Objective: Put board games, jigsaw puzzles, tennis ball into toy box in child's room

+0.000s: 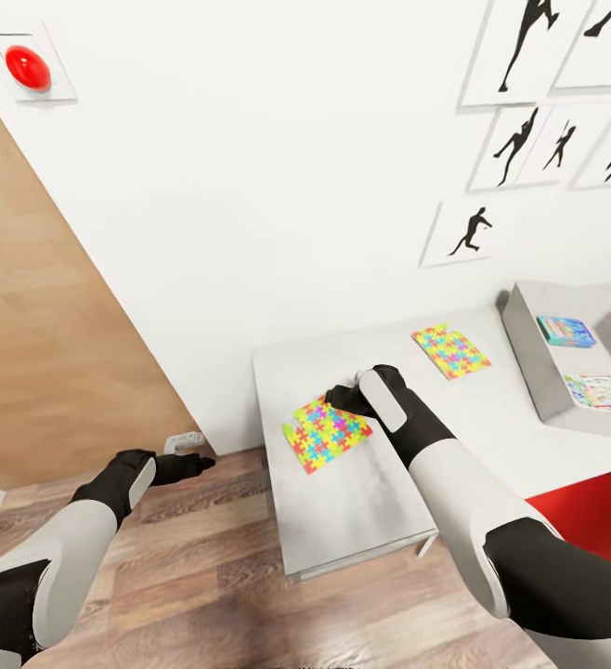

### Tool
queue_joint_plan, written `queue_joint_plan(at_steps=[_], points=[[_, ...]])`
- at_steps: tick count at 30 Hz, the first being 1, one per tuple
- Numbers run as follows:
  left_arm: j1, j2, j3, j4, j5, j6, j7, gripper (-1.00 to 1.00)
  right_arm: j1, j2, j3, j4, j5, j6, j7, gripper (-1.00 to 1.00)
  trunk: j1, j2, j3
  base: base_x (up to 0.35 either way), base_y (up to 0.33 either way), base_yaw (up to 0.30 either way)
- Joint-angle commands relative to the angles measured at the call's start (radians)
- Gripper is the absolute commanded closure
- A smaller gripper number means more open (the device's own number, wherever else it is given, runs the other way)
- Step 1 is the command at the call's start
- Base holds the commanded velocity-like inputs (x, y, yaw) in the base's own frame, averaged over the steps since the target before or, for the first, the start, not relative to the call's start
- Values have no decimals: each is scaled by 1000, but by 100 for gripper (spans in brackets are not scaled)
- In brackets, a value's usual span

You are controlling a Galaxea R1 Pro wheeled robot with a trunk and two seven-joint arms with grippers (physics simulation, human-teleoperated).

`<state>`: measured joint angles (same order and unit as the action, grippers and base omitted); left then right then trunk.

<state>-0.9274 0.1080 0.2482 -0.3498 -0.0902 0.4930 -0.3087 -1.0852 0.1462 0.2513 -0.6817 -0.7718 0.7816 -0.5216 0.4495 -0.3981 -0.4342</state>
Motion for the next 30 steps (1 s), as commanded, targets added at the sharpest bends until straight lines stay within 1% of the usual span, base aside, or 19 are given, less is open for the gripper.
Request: queue_joint_plan(at_steps=[1, 10, 30], points=[[-1, -1, 8, -1, -10, 6, -7, -100, -1, -1, 3, -1, -11, 1, -10, -100, 1, -2, -3, 7, 3, 0], [-1, -1, 8, -1, -10, 6, -7, -100, -1, -2, 3, -1, -10, 0, -11, -100, 1, -2, -15, 2, 1, 0], [-1, -1, 8, -1, -10, 6, -7, -100, -1, -1, 3, -1, -10, -1, -11, -100, 1, -2, -17, 0, 0, 0]])
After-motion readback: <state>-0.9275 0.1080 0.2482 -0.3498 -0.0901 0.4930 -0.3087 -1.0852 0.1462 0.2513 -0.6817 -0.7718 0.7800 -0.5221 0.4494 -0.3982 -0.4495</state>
